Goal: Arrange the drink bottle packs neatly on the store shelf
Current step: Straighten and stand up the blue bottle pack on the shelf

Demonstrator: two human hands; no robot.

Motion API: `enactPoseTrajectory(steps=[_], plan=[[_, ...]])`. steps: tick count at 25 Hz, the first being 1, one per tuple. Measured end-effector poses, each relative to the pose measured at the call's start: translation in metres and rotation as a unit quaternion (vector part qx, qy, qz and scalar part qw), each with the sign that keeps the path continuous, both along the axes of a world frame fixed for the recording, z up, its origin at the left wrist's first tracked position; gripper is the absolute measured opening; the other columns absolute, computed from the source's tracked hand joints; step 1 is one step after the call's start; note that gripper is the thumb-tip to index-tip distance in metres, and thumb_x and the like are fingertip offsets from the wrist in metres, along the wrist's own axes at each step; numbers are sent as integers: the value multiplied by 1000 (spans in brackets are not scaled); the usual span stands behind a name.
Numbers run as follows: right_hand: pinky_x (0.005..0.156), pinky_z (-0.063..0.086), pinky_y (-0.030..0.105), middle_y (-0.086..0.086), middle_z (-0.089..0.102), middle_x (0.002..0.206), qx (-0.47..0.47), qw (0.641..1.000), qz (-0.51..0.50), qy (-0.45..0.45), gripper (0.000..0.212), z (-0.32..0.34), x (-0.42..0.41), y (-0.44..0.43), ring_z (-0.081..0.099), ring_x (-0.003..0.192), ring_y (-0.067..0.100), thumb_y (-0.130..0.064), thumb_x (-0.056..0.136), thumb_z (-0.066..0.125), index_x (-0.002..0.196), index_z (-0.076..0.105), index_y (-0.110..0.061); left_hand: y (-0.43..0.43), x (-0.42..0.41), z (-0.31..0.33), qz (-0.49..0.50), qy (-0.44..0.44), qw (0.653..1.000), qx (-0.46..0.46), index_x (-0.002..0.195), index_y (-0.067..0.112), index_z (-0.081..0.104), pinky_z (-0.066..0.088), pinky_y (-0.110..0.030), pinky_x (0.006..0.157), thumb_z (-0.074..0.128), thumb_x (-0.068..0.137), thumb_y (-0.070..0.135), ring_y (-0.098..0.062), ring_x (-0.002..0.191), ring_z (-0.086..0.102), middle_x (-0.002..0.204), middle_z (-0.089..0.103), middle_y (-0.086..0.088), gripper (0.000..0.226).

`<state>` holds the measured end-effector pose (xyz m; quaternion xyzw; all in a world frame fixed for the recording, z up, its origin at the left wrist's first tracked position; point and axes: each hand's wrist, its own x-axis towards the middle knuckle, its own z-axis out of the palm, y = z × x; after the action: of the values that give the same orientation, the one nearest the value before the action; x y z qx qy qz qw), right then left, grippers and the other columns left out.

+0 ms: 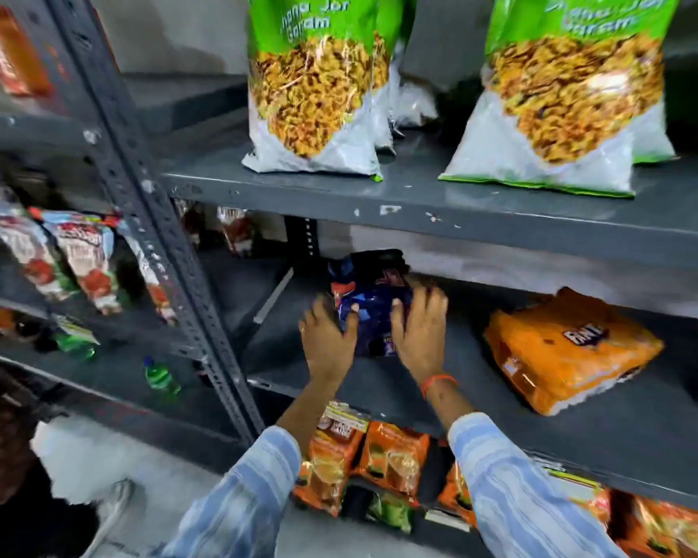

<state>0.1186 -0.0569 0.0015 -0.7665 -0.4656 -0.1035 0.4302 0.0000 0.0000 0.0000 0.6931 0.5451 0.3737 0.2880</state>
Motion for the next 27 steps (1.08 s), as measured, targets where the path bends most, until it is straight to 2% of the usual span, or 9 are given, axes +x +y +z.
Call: enactPoseTrajectory(steps=[2,4,5,8,10,13,16,21,27], plan=[[107,33,44,32,47,129,-76,991,-52,96,46,-8,9,9,42,121,41,-23,92,50,127,47,5,18,8,-12,-15,2,989,-148,112,-6,57,40,-50,102,56,88,46,-45,117,53,117,60,-31,57],[109,29,39,32,44,135,-113,974,-44,191,49,-20,18,15,41,127,42,-23,94,49,133,42,6,30,16,-21,-30,-82,953,-291,87,-4,64,46,-51,95,58,87,48,-45,109,60,99,65,-31,52],[108,29,38,32,45,135,-107,969,-36,217,48,-23,22,19,42,126,41,-21,95,48,133,41,6,34,21,-23,-20,-122,939,-321,87,-5,65,48,-52,93,61,86,45,-46,108,61,101,66,-35,51],[107,30,36,30,48,133,-81,963,-36,253,43,-23,28,24,43,126,39,-15,96,44,134,43,5,35,31,-22,9,-206,916,-343,100,-10,64,52,-53,85,69,82,37,-43,104,65,114,64,-36,50],[106,32,35,28,49,132,-54,955,-50,288,41,-26,30,25,44,125,38,-14,95,45,133,45,2,36,33,-25,6,-259,900,-352,108,-10,63,52,-43,77,70,83,29,-31,94,66,116,65,-32,48],[105,35,37,26,51,129,2,934,-77,348,38,-28,23,23,47,122,37,-13,92,49,127,50,1,31,32,-23,19,-276,902,-332,106,-10,63,52,-37,82,70,83,24,-33,95,66,113,67,-30,42],[105,34,38,26,51,128,-8,922,-78,379,38,-30,21,21,45,122,39,-16,92,49,125,50,2,36,25,-14,22,-214,938,-273,99,-5,66,53,-47,94,71,81,29,-40,101,66,106,70,-28,39],[109,30,38,30,43,138,-101,934,-34,340,43,-16,38,31,40,130,40,-15,95,42,134,42,4,52,12,23,-77,-46,992,-88,102,1,67,51,-47,93,73,78,33,-38,101,66,103,72,-24,39],[107,32,41,31,42,139,-3,890,-112,442,49,-16,52,32,42,128,42,-23,96,43,132,41,10,39,27,33,-206,243,940,122,133,12,48,42,-41,101,70,76,42,-33,121,43,130,50,-17,68]])
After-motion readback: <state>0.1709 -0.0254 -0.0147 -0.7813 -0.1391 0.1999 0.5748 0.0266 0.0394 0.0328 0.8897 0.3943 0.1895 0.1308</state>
